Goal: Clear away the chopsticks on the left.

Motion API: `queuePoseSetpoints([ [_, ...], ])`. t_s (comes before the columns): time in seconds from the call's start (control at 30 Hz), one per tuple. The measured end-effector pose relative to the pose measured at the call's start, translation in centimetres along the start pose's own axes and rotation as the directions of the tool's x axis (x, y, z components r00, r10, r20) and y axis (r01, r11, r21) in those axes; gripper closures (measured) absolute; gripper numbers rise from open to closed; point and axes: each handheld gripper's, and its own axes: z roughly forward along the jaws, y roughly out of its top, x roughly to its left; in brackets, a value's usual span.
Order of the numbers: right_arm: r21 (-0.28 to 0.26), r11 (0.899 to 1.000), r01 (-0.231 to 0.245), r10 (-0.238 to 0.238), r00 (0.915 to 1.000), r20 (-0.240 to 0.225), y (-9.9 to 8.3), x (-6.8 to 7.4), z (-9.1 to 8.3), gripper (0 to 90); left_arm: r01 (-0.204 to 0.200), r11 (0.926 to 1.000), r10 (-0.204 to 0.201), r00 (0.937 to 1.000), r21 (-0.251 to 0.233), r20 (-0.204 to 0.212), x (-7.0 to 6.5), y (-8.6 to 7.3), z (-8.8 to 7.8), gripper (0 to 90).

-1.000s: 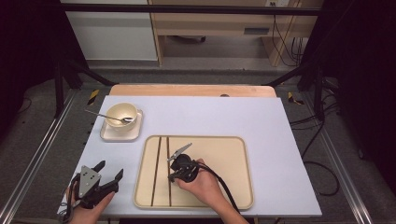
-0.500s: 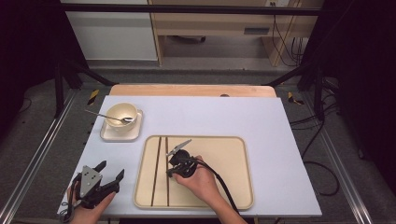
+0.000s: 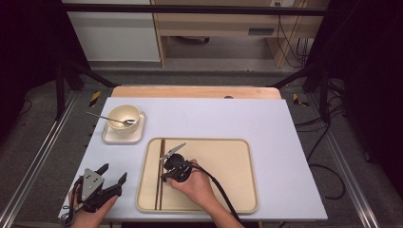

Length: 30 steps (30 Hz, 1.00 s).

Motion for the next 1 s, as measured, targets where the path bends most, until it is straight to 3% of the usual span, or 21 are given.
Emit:
queuePoseSetpoints([
  [0.53, 0.001, 1.0, 0.017, -0.017, 0.9998, 0.005, -0.7, -0.1, -0.7, 89.6, 0.0, 1.0, 0.0, 1.0, 0.004, 0.0, 0.0, 0.0, 0.0, 28.8],
  [0.73, -0.01, 1.0, 0.023, -0.023, 0.9994, 0.027, -1.5, -0.1, -1.7, 73.7, -0.003, 1.0, 0.003, 1.0, 0.006, -0.002, 0.0, 0.0, 0.0, 28.8],
  [1.0, -0.104, 0.995, 0.008, -0.004, 0.9993, 0.038, -2.4, -0.7, -3.7, 50.7, -0.007, 1.0, 0.007, 1.0, 0.005, 0.003, 0.0, 0.0, 0.1, 28.7],
])
